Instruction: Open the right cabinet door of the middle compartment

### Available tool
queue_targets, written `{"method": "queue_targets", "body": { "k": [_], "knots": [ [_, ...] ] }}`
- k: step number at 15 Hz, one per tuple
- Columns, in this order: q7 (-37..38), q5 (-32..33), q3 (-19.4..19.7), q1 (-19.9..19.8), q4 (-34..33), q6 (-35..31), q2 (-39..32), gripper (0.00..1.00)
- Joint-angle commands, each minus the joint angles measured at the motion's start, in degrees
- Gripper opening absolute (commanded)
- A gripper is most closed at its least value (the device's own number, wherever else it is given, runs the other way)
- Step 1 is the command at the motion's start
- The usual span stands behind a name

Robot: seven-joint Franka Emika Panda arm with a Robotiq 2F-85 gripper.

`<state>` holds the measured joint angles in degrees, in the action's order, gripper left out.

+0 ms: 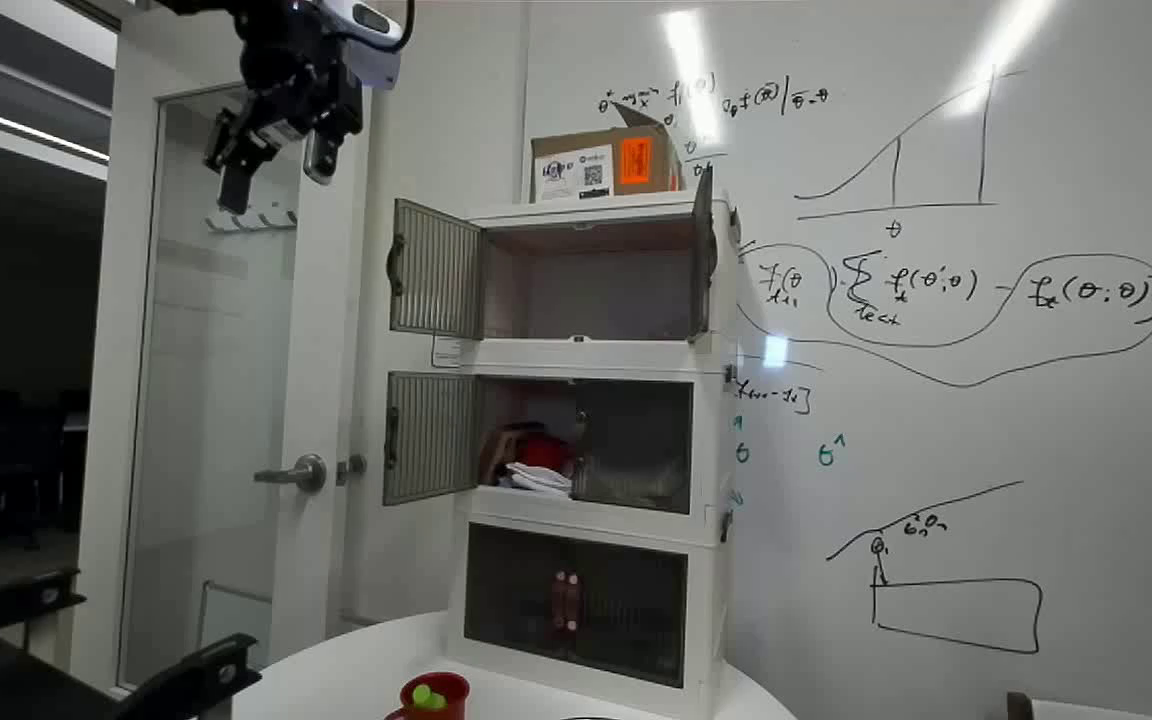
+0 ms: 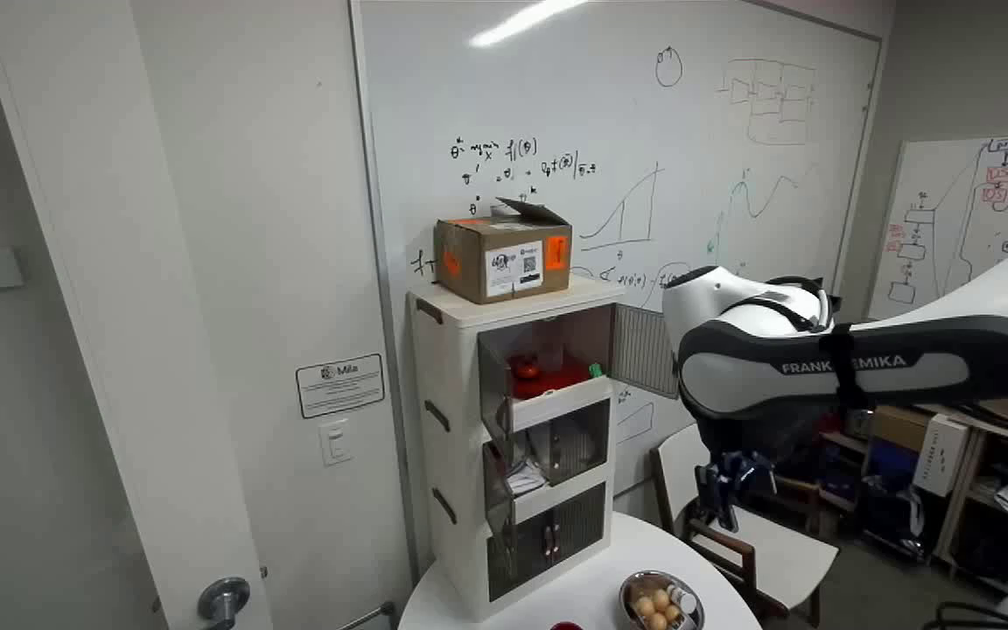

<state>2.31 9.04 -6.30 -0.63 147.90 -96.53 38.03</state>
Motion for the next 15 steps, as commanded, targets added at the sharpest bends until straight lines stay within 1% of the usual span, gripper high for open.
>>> {"method": "queue_targets", "body": {
  "k": [1, 13, 14, 15],
  "knots": [
    [0.6, 0.5, 1.0, 1.1, -0.1, 0.2, -0.1, 1.0],
    [0.6, 0.5, 1.0, 1.1, -0.1, 0.2, -0.1, 1.0],
    [0.3, -0.1, 1.0, 1.3, -0.9, 1.4, -0.5, 1.0],
    [-2.7, -2.3, 2.3, 2.5, -2.0, 3.1, -1.3, 1.0]
  ]
}}
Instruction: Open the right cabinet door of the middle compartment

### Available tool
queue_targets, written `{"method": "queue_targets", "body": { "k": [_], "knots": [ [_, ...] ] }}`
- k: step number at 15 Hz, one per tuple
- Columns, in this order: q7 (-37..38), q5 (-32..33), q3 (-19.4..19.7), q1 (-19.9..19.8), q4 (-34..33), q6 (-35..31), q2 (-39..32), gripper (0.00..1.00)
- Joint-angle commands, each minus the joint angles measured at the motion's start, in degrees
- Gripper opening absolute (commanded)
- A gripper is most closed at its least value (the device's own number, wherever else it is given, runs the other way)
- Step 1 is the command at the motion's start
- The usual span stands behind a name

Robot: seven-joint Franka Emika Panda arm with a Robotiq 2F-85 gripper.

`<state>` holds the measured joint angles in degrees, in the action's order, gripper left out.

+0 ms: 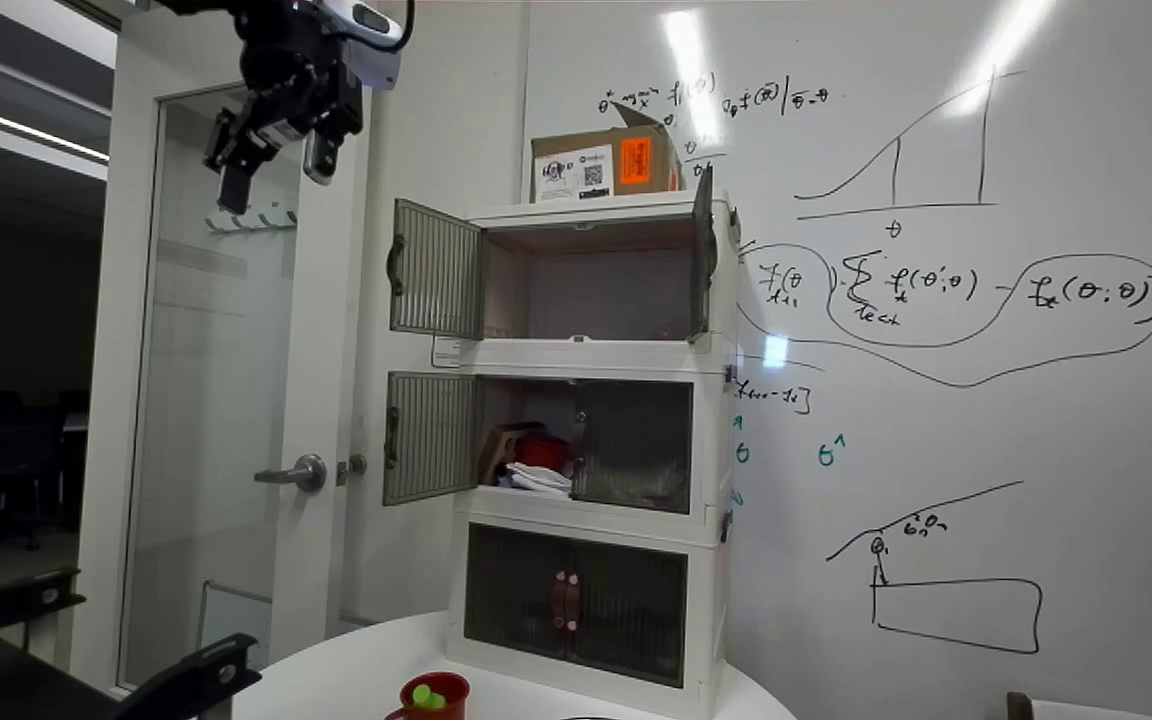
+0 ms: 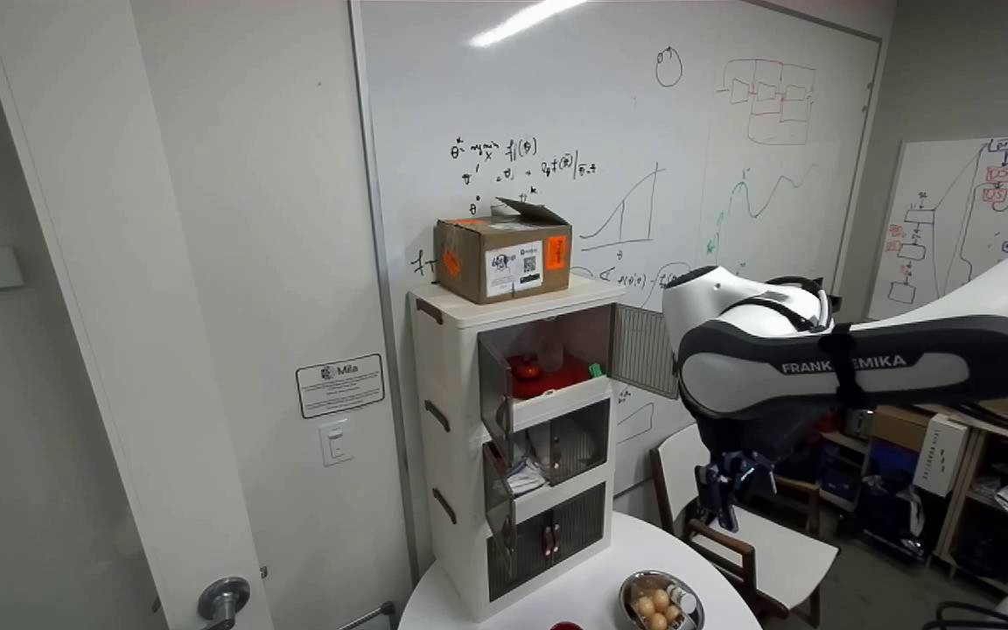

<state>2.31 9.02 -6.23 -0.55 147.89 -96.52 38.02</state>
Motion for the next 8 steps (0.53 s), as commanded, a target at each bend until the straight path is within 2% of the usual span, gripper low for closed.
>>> {"method": "queue_targets", "body": {
  "k": [1, 8],
  "knots": [
    [-6.0, -4.5, 3.6, 3.7, -1.9, 2.8, -1.2, 1.0],
    [-13.0, -22.6, 7.9, 7.9, 1.4, -2.4, -4.2, 1.0]
  ]
}}
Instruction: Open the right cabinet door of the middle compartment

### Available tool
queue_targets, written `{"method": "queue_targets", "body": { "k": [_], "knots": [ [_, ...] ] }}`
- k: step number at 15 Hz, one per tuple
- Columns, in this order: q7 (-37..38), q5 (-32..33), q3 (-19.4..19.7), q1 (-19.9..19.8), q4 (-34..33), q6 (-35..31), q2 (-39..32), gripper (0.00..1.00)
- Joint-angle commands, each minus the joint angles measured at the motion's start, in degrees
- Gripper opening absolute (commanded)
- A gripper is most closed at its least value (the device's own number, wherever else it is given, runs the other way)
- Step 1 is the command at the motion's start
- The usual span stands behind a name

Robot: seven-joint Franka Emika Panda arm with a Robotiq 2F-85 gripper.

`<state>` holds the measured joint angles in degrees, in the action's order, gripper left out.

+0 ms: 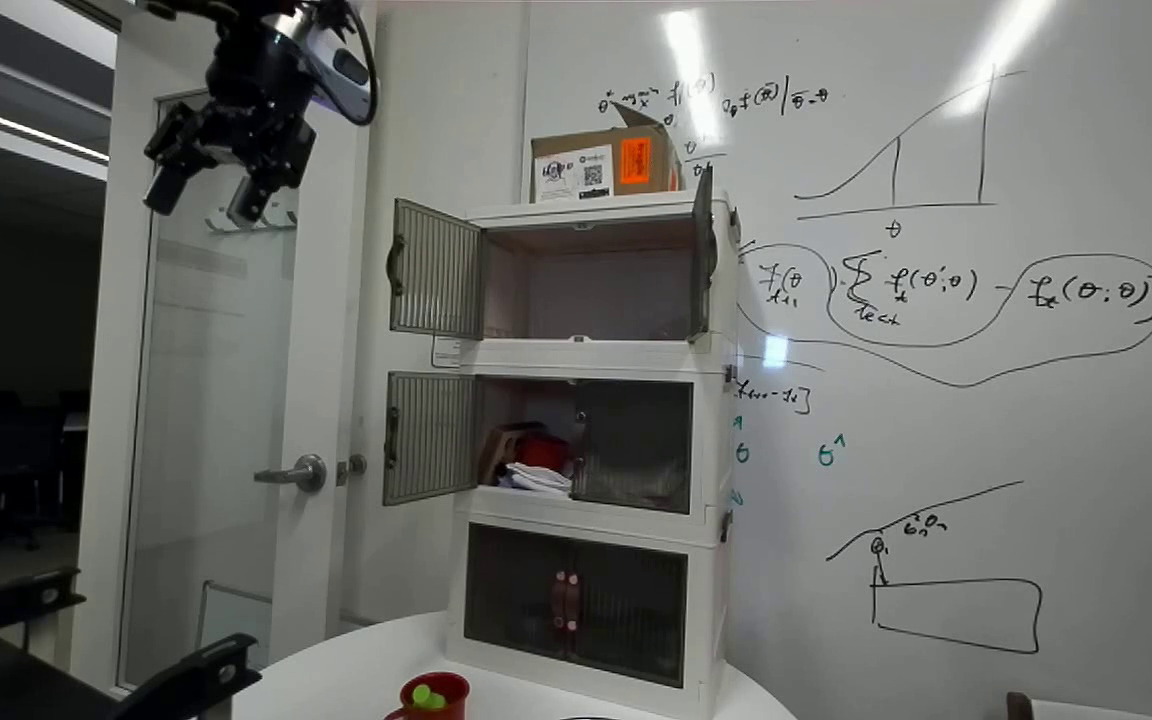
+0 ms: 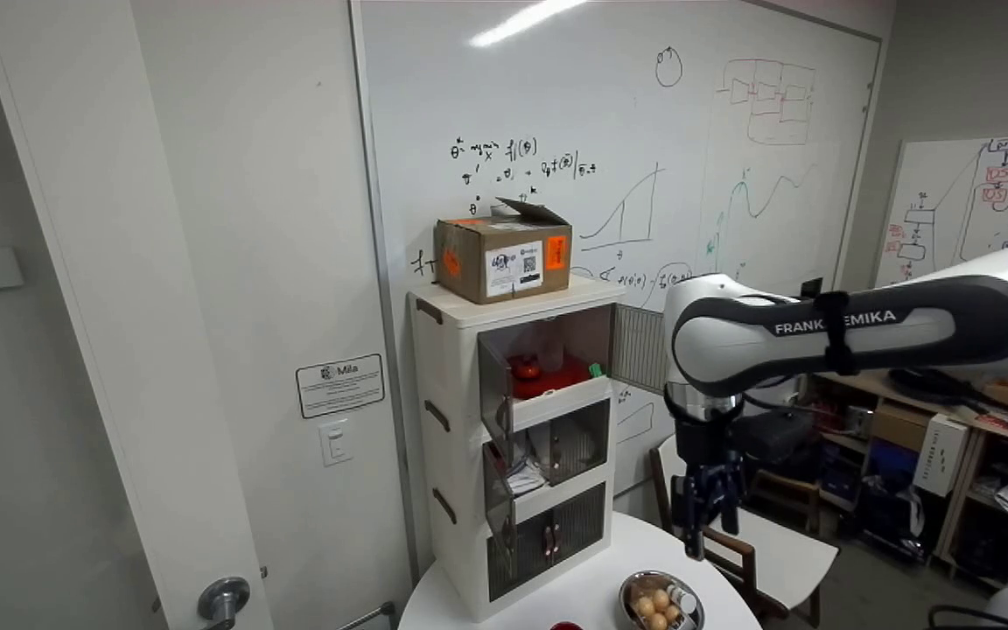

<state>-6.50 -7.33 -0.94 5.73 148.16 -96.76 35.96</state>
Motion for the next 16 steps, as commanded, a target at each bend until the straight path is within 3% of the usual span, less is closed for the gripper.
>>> {"method": "queue_targets", "body": {
  "k": [1, 5, 9, 16],
  "knots": [
    [-5.9, -8.5, 3.4, 1.8, 2.0, -2.9, -2.8, 1.0],
    [-16.1, -16.3, 7.7, 1.3, 6.0, -5.6, -3.6, 1.0],
    [-23.9, -21.6, 14.0, -2.1, 10.1, -5.0, -2.9, 1.0],
    [-40.7, -31.4, 23.5, -7.0, 10.1, 0.5, -11.4, 1.0]
  ]
}}
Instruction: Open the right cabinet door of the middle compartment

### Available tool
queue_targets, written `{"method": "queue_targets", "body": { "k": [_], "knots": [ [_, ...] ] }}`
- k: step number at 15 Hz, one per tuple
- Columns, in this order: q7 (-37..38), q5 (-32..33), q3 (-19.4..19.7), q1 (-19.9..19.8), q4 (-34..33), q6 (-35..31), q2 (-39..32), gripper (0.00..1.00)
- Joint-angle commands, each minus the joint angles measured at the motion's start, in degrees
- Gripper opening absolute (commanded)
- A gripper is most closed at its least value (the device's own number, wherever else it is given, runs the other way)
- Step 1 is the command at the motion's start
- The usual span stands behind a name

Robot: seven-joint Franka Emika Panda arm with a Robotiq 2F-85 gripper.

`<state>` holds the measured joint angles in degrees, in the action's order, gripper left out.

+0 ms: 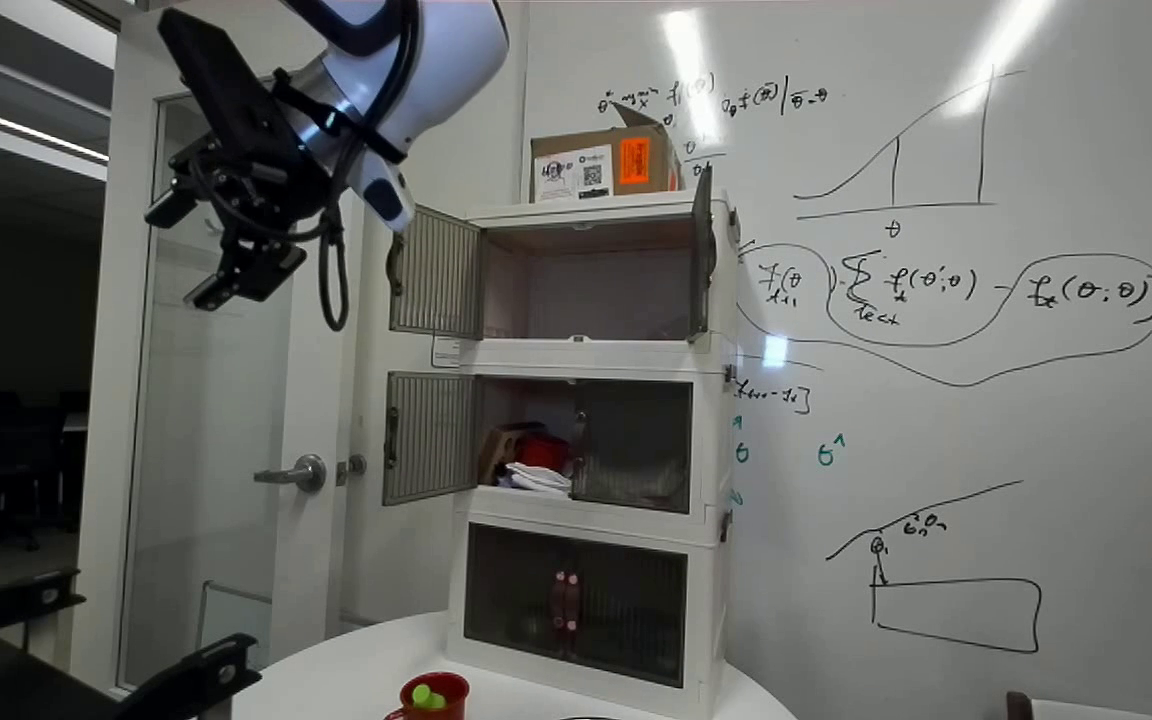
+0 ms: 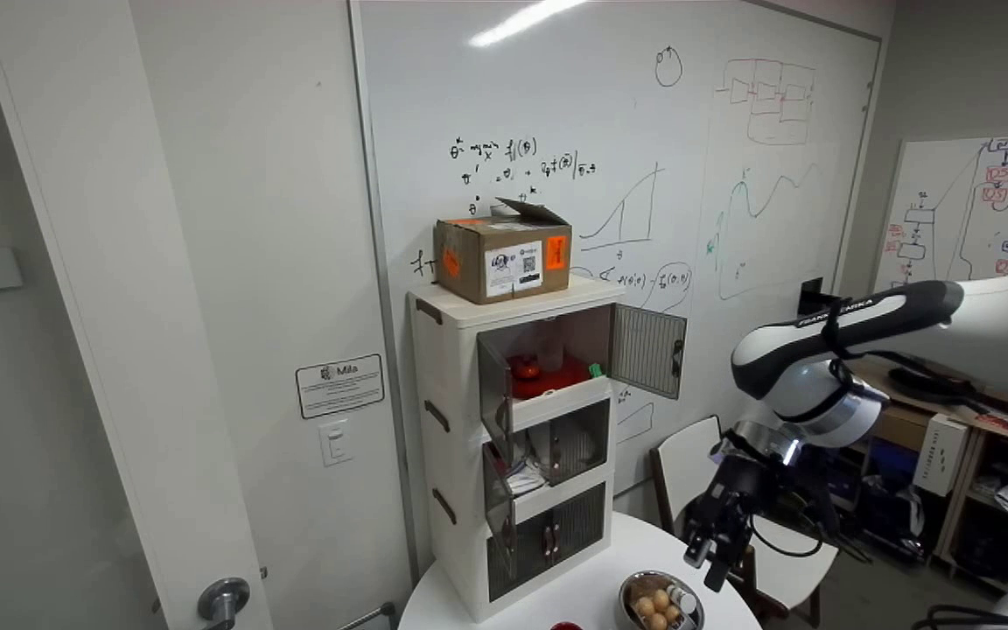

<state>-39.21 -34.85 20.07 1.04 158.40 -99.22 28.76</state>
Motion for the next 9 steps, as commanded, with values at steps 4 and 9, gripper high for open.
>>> {"method": "queue_targets", "body": {
  "k": [4, 9],
  "knots": [
    [-18.9, -6.0, 4.4, -6.3, -0.9, 8.2, -9.7, 1.0],
    [-33.0, -6.6, 4.1, -9.8, -2.3, 17.5, -15.4, 1.0]
  ]
}}
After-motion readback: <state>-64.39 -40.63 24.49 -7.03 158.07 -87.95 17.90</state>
